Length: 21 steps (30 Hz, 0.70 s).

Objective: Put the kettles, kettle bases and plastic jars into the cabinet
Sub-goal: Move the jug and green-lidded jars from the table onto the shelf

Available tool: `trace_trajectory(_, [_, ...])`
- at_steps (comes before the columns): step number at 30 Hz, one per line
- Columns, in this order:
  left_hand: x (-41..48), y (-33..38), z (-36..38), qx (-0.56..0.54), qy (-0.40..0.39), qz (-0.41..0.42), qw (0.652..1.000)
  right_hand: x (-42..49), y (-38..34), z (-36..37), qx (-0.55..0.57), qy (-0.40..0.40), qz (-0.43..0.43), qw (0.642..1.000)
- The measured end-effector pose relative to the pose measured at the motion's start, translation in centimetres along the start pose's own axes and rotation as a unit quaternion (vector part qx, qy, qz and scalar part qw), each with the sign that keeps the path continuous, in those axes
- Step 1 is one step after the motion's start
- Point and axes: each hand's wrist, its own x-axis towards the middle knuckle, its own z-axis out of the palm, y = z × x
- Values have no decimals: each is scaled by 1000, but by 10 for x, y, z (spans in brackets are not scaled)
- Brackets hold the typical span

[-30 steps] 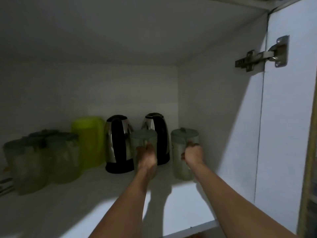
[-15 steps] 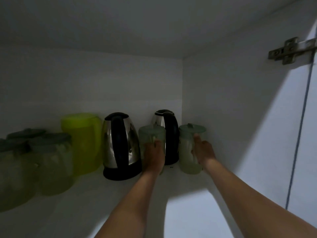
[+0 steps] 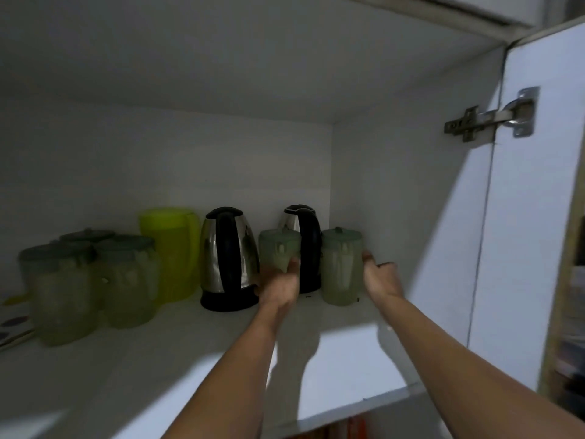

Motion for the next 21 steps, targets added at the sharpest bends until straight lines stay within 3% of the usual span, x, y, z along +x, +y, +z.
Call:
trace_trajectory(2, [-28,4,-6,12,-23,41,999,-24,3,-17,-18,-1,-30,999])
trace_trajectory(9, [-140,20,-12,34,29,132,990,-117,27,-86,-69,6,-105,992])
trace_trajectory(21, [-293,50,-14,8,-113,197,974,-246,36,-239,-104,161,-61,980])
